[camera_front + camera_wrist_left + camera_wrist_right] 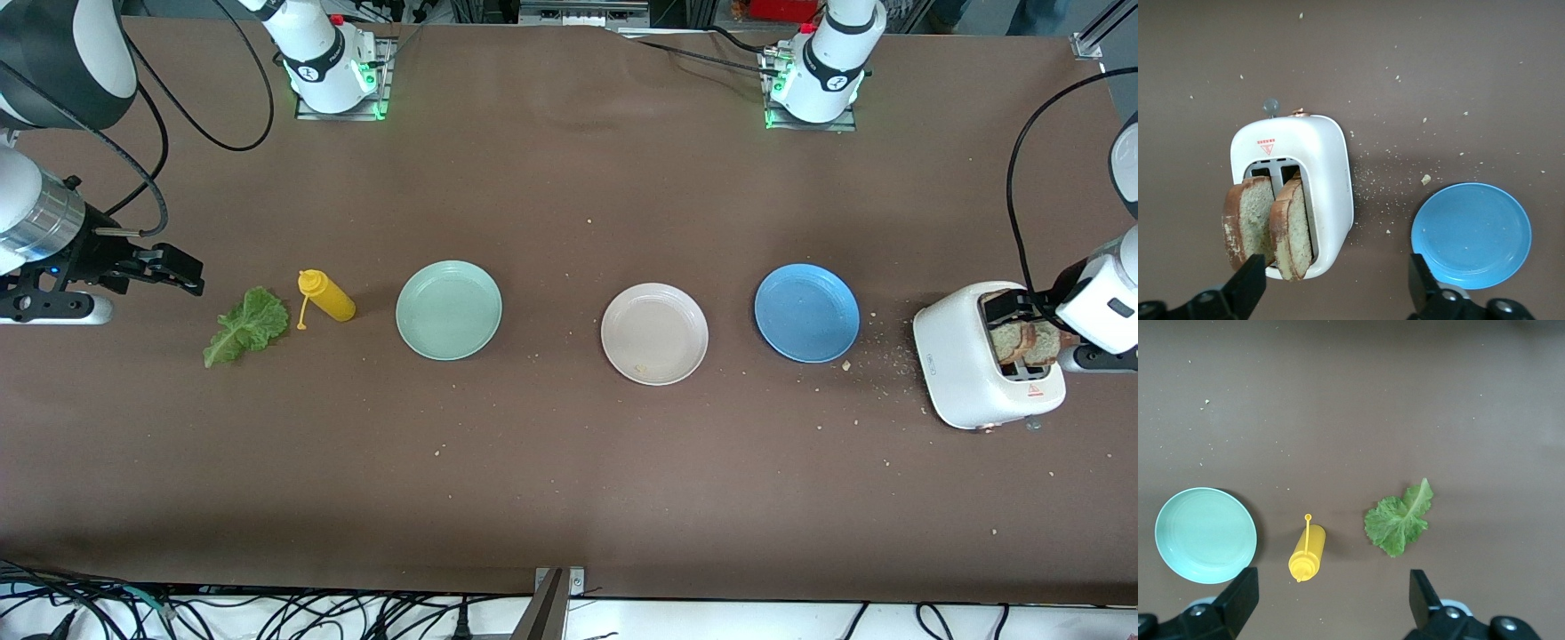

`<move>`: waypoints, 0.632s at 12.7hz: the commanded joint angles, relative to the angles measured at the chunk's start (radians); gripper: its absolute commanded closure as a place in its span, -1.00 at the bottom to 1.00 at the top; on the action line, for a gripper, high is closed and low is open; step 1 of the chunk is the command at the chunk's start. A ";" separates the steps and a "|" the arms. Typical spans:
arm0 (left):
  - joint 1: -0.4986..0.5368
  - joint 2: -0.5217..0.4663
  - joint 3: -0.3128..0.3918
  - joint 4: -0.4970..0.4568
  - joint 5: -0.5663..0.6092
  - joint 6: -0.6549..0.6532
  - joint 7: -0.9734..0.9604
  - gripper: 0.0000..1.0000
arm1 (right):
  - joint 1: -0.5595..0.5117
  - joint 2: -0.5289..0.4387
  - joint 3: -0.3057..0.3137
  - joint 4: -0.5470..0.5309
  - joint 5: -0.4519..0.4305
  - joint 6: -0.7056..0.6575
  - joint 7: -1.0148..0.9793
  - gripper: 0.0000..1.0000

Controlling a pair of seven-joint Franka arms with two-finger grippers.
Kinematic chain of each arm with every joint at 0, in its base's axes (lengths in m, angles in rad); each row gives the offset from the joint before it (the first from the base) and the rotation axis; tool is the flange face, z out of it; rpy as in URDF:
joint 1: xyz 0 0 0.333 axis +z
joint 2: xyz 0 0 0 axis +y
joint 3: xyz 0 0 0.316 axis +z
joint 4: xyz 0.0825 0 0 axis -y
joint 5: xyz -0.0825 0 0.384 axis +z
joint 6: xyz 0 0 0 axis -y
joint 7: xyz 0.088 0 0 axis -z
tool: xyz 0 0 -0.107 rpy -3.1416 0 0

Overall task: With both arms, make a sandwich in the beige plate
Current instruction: 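Lower the left gripper onto a bread slice in the toaster and grasp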

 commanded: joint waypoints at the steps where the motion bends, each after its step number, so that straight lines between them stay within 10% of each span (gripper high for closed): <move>1: 0.038 0.001 -0.010 -0.065 0.027 0.051 0.017 -0.85 | 0.000 -0.006 0.003 -0.005 -0.014 0.009 0.010 -1.00; 8: 0.116 -0.023 -0.013 -0.243 0.019 0.219 0.017 -0.85 | 0.000 -0.004 0.003 -0.005 -0.014 0.009 0.010 -1.00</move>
